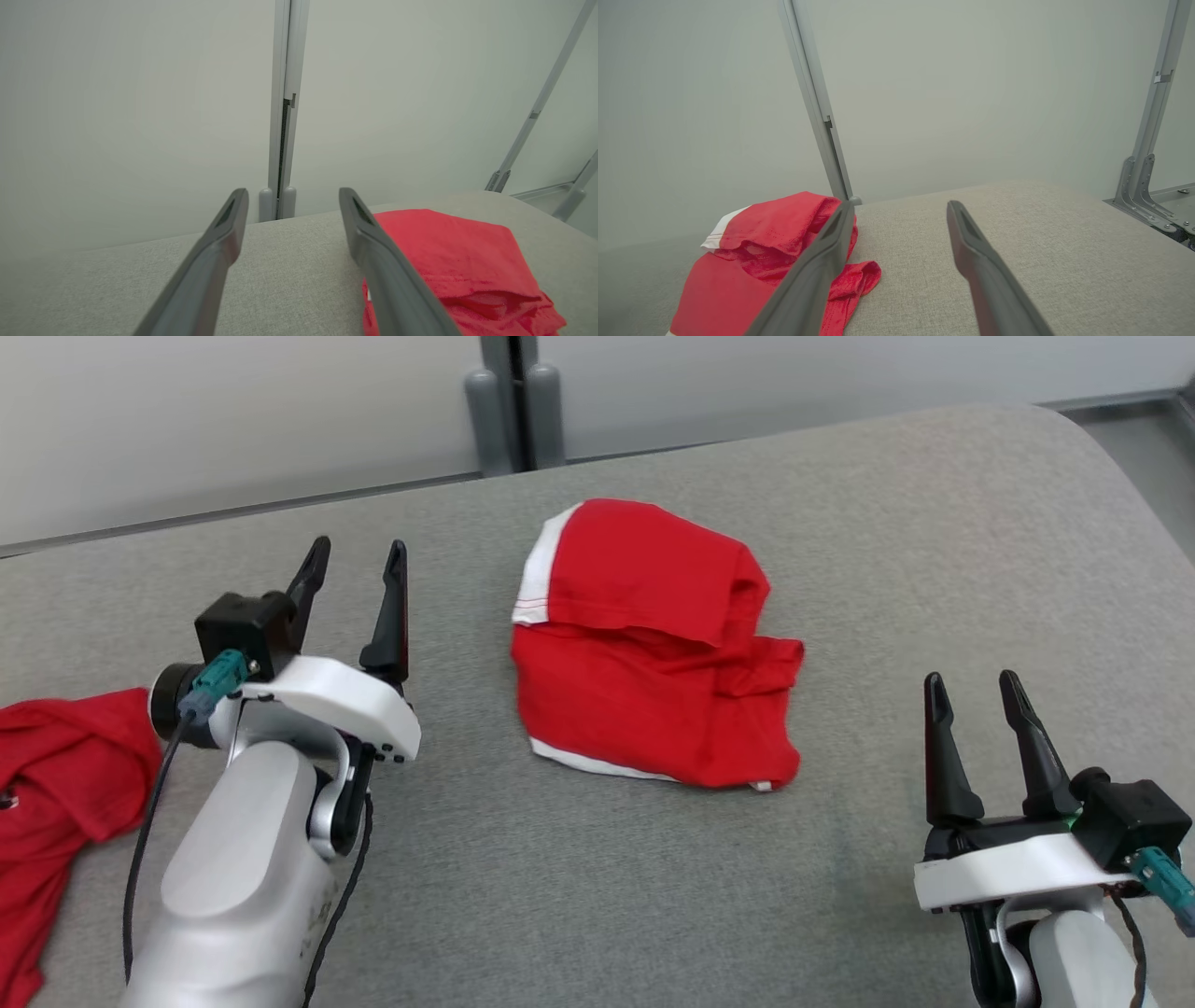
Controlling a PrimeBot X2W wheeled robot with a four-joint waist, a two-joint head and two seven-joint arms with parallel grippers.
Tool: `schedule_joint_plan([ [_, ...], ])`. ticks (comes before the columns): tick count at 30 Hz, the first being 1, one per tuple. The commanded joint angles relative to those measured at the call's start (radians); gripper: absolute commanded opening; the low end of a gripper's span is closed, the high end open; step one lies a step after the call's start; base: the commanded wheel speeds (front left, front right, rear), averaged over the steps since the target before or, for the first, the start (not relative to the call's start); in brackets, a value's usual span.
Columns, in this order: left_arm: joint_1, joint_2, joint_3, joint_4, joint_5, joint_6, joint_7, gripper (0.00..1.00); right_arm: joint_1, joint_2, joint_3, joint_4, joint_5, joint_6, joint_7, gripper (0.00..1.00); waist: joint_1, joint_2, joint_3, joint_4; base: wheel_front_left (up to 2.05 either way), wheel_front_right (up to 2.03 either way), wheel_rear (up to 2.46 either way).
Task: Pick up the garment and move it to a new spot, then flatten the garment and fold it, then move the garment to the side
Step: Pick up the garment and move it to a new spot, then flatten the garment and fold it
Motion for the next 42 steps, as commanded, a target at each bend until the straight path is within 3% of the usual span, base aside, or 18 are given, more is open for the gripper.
schedule_joint_plan([
  [1,0.053,0.01,0.014,-0.044,0.011,-0.011,-0.004,1.0,0.019,-0.003,-0.005,0.003,-0.018,0.0,-0.001,1.0,-0.0001,0.0,-0.039,0.089,0.0,0.0,0.0],
  [6,0.187,0.003,0.055,-0.146,0.02,-0.023,-0.003,1.0,0.042,-0.003,-0.019,0.009,-0.039,0.0,-0.001,1.0,-0.0001,0.0,-0.06,0.158,0.0,0.0,0.0],
  [13,0.413,-0.055,0.103,-0.274,0.075,-0.01,-0.003,1.0,0.076,-0.003,-0.037,0.019,-0.054,0.0,-0.001,1.0,-0.0001,0.0,-0.082,0.22,0.0,0.0,0.0],
  [25,0.44,-0.079,0.1,-0.323,0.089,-0.027,-0.003,1.0,0.036,-0.003,-0.029,0.062,-0.095,0.0,-0.001,1.0,-0.0001,0.0,-0.068,0.27,0.0,0.0,0.0],
  [37,0.396,-0.078,-0.004,-0.324,0.029,0.003,-0.003,1.0,-0.214,-0.136,0.004,0.325,-0.43,0.0,0.011,1.0,-0.0001,0.0,0.04,0.38,0.0,0.0,0.0],
  [42,0.387,-0.078,-0.032,-0.346,0.006,0.019,-0.003,1.0,-0.279,-0.175,0.009,0.39,-0.517,0.0,0.005,1.0,-0.0001,0.0,0.071,0.427,0.0,0.0,0.0],
])
